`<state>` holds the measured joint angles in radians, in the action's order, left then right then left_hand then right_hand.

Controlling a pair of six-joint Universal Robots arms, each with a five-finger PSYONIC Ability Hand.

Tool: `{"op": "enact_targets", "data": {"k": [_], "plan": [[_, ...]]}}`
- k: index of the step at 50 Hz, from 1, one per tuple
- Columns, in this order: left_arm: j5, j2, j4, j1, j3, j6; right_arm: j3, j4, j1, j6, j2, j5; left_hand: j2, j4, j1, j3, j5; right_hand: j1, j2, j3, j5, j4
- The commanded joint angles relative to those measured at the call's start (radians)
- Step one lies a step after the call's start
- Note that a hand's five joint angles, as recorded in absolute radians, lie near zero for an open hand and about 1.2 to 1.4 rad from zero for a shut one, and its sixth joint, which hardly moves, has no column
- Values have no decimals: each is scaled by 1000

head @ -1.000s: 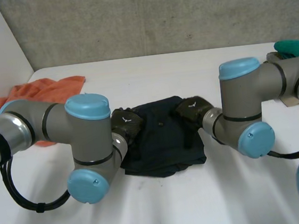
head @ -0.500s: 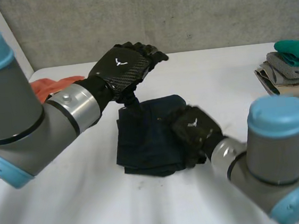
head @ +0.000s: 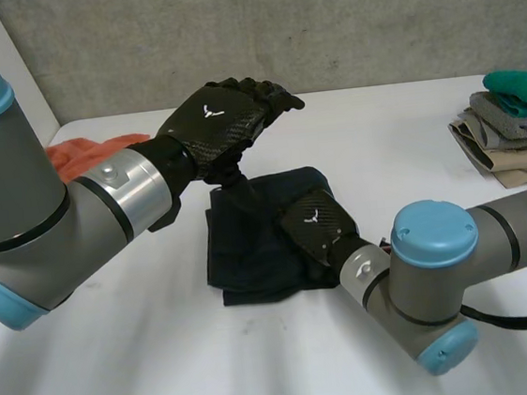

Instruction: Fold the laundry.

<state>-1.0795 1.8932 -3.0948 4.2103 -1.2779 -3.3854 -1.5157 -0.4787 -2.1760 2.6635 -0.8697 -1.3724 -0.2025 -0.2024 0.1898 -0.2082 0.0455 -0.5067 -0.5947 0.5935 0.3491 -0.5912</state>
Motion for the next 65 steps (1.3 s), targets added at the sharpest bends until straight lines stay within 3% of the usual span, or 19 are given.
{"op": "enact_targets", "data": {"k": [1,5,7,13,16,17,18,19,30,42,53,59,65], "plan": [[0,1,1,4,-1,1,86,21,1,13,44,6,-17,-17,30,-11,-1,-503,-415,416,486,-418],[-7,3,1,4,-4,1,114,77,1,13,61,7,-17,-17,30,-11,-1,-413,-325,326,396,-328],[-7,3,1,5,-9,0,114,113,1,16,58,7,-17,-17,30,-11,-1,-154,-66,68,137,-70],[-5,3,-2,10,-14,0,120,146,4,26,55,12,-17,-17,30,-11,-1,-154,-66,67,137,-69],[-5,3,-4,14,-12,1,146,146,5,24,72,13,-17,-17,30,-11,-1,-311,-223,225,295,-227],[-5,3,-4,16,-12,1,156,146,5,24,78,12,-17,-17,30,-11,-1,-452,-364,365,435,-367],[-5,3,-4,16,-12,1,182,150,5,26,93,7,-17,-17,30,-11,-1,-787,-699,701,770,-703],[-5,3,-4,16,-12,1,195,152,5,26,98,3,-17,-17,30,-11,-1,-889,-801,802,872,-804],[-10,-8,-5,45,-9,3,472,173,36,22,123,-4,-26,-26,38,-20,8,-890,-802,803,873,-805],[-26,-59,-5,88,-12,34,794,91,241,70,136,96,-26,-26,38,-20,8,-890,-802,803,873,-805],[-25,-77,-7,83,-12,77,1134,78,540,174,218,176,-26,-26,38,-20,8,-890,-802,803,873,-805],[-26,-77,-8,79,-14,80,1126,40,692,274,276,266,-26,-26,38,-20,8,-890,-802,803,873,-805],[-48,-68,-8,51,-24,78,924,-24,841,314,295,381,-29,-29,41,-23,11,-890,-802,803,873,-805]]}}
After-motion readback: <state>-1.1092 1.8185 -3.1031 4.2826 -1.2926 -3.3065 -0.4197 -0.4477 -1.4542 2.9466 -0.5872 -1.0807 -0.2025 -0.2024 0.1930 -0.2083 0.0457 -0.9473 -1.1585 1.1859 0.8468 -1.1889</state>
